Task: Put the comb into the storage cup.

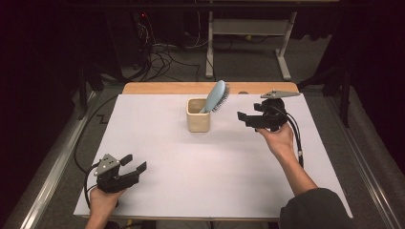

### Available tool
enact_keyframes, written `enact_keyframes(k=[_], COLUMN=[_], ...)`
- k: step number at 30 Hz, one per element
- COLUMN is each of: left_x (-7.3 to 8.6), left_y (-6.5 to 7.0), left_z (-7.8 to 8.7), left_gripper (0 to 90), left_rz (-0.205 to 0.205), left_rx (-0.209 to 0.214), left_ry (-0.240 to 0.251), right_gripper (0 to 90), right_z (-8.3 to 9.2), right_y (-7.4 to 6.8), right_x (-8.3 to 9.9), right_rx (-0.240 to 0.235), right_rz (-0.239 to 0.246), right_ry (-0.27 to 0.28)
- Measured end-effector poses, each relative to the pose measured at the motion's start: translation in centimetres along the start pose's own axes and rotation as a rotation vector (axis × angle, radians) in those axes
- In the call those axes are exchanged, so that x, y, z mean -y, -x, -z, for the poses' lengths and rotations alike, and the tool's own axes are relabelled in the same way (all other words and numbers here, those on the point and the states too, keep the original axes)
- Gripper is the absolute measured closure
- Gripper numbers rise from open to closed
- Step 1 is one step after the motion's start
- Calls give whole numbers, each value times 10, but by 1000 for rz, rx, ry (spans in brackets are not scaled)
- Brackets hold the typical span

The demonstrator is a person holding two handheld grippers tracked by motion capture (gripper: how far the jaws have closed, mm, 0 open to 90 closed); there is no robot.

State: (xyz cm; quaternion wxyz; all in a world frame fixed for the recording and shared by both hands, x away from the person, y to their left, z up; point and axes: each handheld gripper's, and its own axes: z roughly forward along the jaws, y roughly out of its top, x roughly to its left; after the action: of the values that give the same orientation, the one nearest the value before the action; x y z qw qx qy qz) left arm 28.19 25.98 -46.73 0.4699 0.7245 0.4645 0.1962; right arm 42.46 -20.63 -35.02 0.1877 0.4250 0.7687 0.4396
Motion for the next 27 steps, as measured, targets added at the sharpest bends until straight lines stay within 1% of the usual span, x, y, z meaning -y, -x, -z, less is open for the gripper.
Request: enact_keyframes(k=[27], left_x=[0], left_y=[0], left_z=[0], left_gripper=[335], left_rz=[-1], left_rx=[0], left_ry=[3], right_gripper=[245], right_z=[19], right_y=[12], right_x=[17], right_rx=[5], right_rz=[-11], right_ry=[32])
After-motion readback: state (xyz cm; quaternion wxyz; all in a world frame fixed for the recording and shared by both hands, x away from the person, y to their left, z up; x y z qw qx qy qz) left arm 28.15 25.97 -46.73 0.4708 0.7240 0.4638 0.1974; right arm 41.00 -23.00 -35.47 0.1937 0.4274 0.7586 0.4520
